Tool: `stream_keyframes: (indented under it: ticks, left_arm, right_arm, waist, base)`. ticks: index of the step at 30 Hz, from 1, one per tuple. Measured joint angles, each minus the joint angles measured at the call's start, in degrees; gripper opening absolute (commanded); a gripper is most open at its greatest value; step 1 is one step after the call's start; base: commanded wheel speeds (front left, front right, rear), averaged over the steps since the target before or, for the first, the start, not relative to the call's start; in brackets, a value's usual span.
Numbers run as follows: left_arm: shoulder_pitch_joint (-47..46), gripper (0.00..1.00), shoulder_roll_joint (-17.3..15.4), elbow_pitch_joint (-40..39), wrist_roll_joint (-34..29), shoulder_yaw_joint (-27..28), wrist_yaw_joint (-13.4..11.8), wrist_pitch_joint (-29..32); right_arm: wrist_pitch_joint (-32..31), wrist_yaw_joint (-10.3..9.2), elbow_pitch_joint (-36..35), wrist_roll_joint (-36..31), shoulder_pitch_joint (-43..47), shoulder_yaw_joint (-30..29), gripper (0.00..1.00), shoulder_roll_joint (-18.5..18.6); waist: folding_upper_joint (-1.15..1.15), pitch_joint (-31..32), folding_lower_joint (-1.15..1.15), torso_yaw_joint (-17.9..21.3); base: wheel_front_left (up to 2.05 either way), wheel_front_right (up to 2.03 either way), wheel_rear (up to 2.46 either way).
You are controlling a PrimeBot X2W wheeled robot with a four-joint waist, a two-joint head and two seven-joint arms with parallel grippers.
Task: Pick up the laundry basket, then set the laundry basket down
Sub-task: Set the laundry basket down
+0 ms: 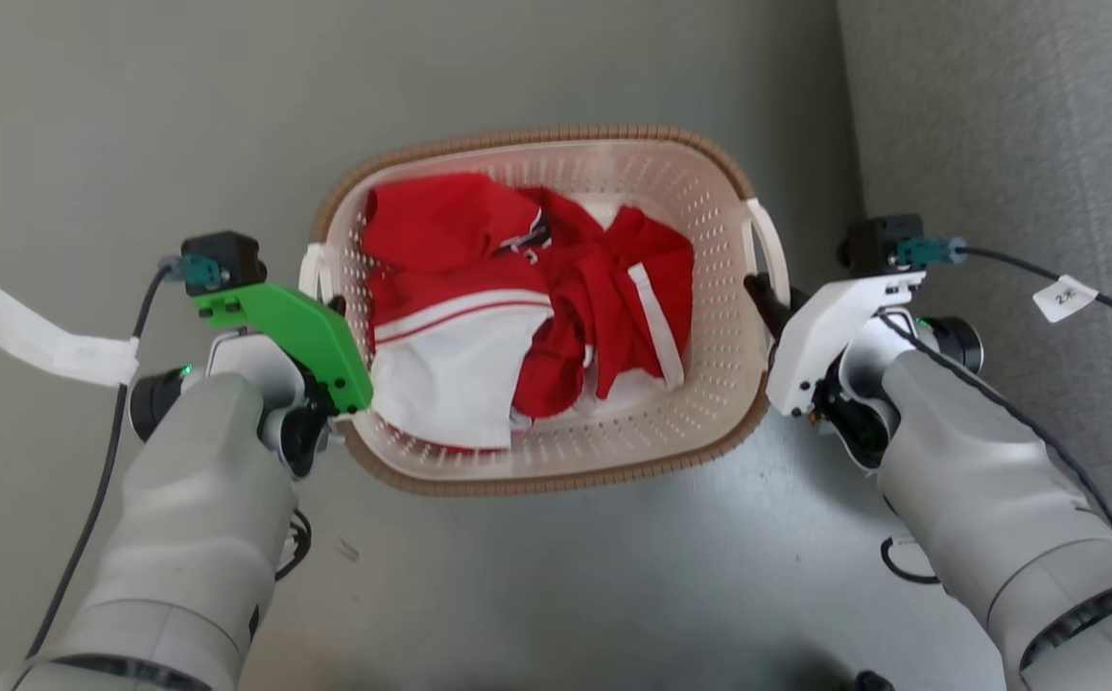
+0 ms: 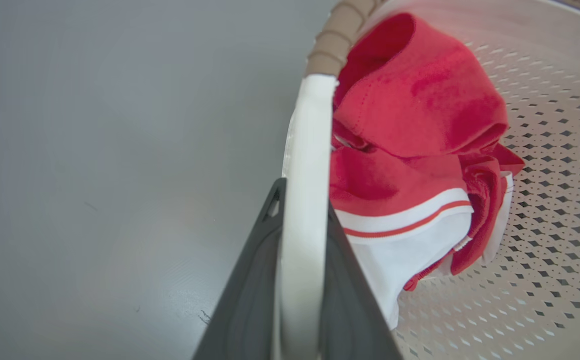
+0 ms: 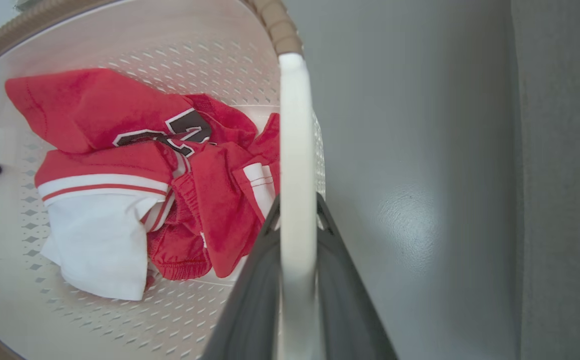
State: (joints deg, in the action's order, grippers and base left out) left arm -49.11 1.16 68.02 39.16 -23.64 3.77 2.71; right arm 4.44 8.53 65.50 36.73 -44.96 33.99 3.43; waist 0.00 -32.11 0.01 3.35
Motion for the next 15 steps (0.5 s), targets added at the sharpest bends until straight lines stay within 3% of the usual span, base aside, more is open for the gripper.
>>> stream_keyframes:
  ticks: [15]
  left_arm:
    - [-4.1,0.00,-0.4,-0.1,-0.6,0.8,-1.1,-4.1]
  right_arm:
    - [3.8,0.00,-1.0,-1.5,-4.5,1.2,0.00,0.3]
  waist:
    - [0.00,-9.8,0.00,0.2]
  base:
    - [0.00,0.00,0.00]
